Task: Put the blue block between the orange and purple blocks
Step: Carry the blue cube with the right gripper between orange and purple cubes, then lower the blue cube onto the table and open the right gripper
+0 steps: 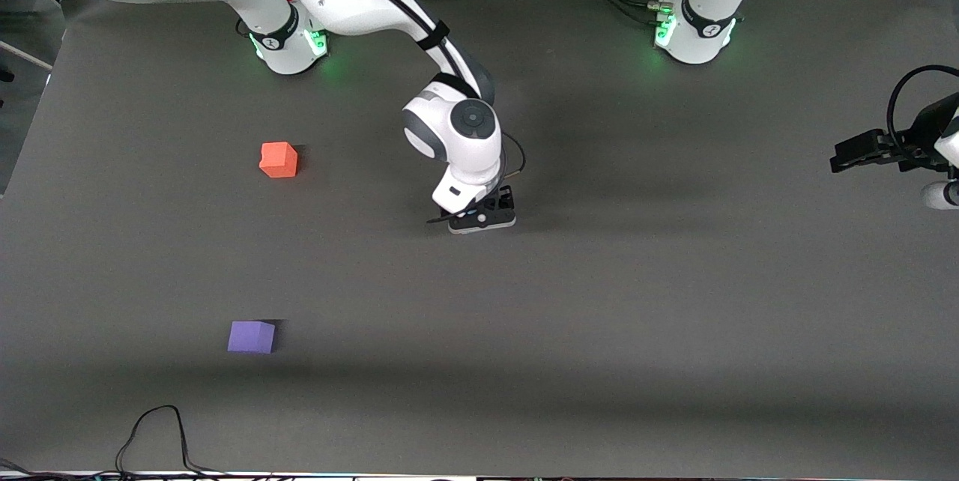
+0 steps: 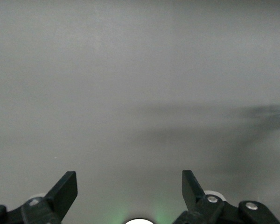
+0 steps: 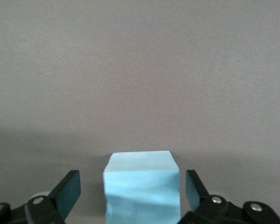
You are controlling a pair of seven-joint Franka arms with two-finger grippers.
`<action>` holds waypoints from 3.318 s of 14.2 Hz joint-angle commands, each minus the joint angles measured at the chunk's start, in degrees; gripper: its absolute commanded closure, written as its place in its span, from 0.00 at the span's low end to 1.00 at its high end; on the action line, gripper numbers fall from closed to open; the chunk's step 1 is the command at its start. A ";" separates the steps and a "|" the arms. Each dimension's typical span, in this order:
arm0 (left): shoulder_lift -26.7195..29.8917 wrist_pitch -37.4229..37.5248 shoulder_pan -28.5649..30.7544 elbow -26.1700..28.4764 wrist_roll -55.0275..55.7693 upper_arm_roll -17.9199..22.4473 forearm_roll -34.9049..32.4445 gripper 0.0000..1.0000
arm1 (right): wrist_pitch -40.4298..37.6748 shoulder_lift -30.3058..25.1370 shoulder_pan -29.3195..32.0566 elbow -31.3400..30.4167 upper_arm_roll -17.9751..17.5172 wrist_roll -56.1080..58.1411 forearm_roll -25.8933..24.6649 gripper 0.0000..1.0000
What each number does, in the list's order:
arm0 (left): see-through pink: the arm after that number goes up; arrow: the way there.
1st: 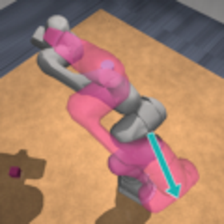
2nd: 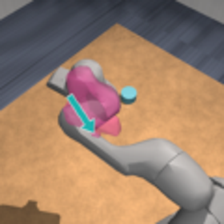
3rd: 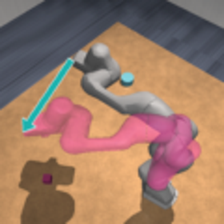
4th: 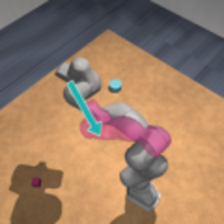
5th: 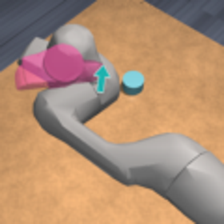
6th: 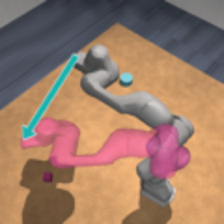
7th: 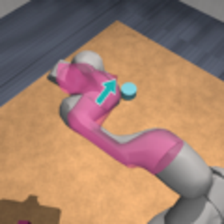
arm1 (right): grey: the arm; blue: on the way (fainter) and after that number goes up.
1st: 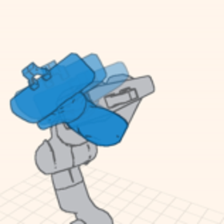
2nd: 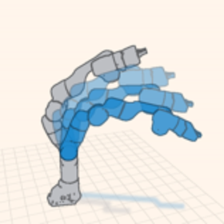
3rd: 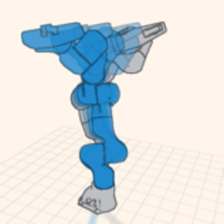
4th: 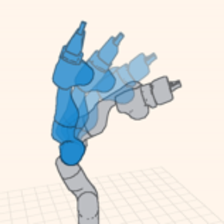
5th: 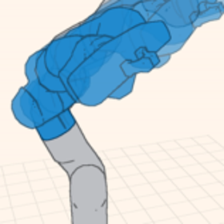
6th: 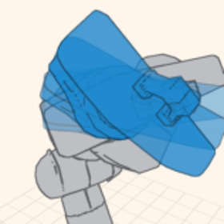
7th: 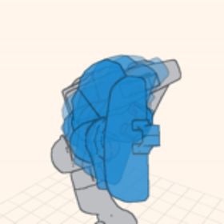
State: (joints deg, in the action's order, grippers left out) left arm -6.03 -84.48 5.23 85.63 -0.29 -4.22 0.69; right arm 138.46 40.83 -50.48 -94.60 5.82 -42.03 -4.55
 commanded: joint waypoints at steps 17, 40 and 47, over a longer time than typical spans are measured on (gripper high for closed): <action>1.46 -1.83 -7.78 2.44 -0.85 6.50 -0.25 0.00 | -20.16 -32.99 12.33 -16.47 14.27 22.50 7.71 0.71; 1.55 -1.92 -7.69 2.35 -3.84 5.80 -0.95 0.00 | 14.47 -19.55 12.07 -37.76 27.93 59.61 31.44 0.00; 1.46 -2.79 -7.51 2.35 -3.92 5.80 -1.13 0.00 | 2.46 -34.65 11.89 -35.48 34.85 59.79 30.30 0.00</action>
State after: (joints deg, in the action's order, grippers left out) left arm -5.80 -86.16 -2.64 86.74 -3.25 1.96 0.45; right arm 146.20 13.81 -38.02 -130.05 37.39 15.93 25.09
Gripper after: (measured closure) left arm 0.000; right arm 0.000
